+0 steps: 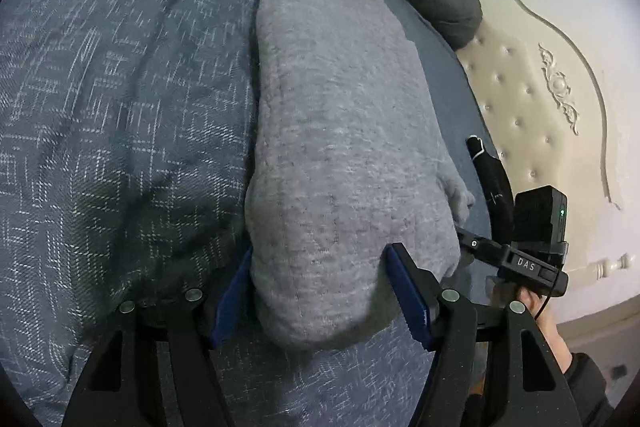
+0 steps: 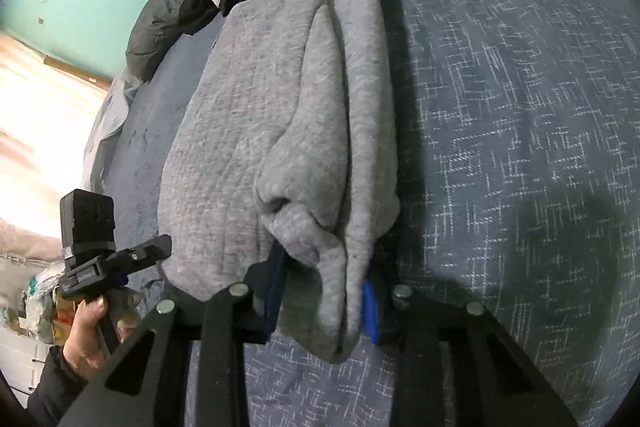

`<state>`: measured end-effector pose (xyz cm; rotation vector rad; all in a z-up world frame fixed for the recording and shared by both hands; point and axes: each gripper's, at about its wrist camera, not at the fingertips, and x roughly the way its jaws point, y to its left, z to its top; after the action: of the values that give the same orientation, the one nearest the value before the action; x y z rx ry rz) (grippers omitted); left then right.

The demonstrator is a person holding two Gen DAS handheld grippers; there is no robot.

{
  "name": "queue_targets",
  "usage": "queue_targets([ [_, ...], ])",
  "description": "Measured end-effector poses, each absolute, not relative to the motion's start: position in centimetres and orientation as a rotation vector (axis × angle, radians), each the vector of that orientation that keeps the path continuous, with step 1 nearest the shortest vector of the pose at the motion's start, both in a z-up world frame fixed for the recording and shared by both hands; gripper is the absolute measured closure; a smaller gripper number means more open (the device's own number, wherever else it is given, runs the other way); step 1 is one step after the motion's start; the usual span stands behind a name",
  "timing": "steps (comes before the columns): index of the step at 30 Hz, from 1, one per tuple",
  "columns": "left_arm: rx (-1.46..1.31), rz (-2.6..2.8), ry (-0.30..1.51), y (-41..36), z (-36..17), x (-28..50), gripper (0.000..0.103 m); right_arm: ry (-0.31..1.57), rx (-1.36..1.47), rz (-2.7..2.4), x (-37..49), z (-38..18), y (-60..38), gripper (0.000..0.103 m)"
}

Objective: Fold clothes
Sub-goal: 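Grasp the folded grey sweatshirt end with the left gripper while the right gripper grasps it too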

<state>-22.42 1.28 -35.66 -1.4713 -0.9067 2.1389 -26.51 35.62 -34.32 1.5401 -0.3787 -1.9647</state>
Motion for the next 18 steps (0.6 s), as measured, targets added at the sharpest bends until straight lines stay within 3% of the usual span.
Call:
queue_targets([
  [9,-1.451,2.109,-0.938,2.0,-36.5,-23.8,0.03,-0.417,1.563,-1.971,-27.8,-35.6,35.1,0.065],
  [13,-1.437,2.142,-0.893,2.5,-35.8,-23.6,0.034,-0.401,1.554,-1.959,-27.7,-35.4,35.0,0.076],
  [18,-1.431,2.141,-0.905,2.6,-36.2,-24.1,0.034,-0.391,1.541,-1.944,-27.7,-35.4,34.9,0.071],
])
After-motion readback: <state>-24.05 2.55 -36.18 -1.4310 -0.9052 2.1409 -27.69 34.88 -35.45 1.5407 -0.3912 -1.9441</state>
